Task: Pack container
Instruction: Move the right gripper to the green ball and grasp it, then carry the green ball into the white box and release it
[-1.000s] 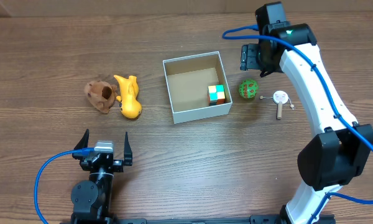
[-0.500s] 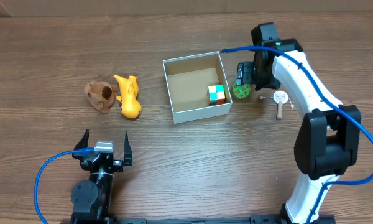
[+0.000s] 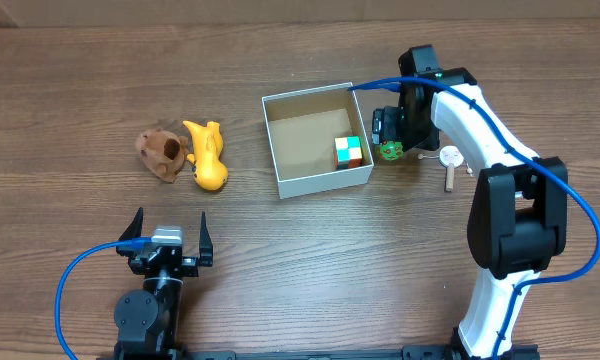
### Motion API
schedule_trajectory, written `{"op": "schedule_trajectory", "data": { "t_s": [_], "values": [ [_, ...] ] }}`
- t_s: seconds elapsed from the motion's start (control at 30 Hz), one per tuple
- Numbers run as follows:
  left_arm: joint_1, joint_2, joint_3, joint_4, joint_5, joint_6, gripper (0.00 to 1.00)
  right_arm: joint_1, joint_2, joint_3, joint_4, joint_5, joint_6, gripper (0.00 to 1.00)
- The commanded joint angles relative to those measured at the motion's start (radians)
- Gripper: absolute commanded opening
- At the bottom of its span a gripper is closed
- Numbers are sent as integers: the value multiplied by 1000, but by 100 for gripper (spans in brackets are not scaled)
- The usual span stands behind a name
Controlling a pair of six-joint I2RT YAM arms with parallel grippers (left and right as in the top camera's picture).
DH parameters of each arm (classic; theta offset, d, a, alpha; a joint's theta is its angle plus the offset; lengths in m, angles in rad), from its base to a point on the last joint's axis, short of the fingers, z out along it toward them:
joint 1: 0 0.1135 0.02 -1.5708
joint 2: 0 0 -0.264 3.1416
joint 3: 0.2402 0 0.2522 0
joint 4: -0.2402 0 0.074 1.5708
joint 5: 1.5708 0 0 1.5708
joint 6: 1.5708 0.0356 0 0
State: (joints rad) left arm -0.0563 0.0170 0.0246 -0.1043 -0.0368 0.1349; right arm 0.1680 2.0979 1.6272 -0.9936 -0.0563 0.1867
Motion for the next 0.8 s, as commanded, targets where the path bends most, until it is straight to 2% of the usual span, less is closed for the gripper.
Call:
{"op": "schedule_trajectory", "data": {
  "t_s": [0.0,0.17,0.23,0.3,0.37,0.53,0.77],
  "values": [
    [8,-5,-6,3,11,15,100,1,3,-25,24,-14,-5,86],
    [8,-5,-6,3,11,15,100,1,5,-63,56,-14,-5,80],
    [8,-5,-6,3,11,15,100,1,5,-68,62,-13,-5,67],
    [8,-5,-6,3,11,15,100,1,5,-68,65,-10,-5,45],
    [8,-5,-6,3,11,15,100,1,4,-63,64,2,-5,37],
    [8,-5,-6,3,11,15,100,1,-8,-8,5,80,-5,37],
    [8,-5,-6,3,11,15,100,6,-74,253,-182,121,-24,38]
  ]
}}
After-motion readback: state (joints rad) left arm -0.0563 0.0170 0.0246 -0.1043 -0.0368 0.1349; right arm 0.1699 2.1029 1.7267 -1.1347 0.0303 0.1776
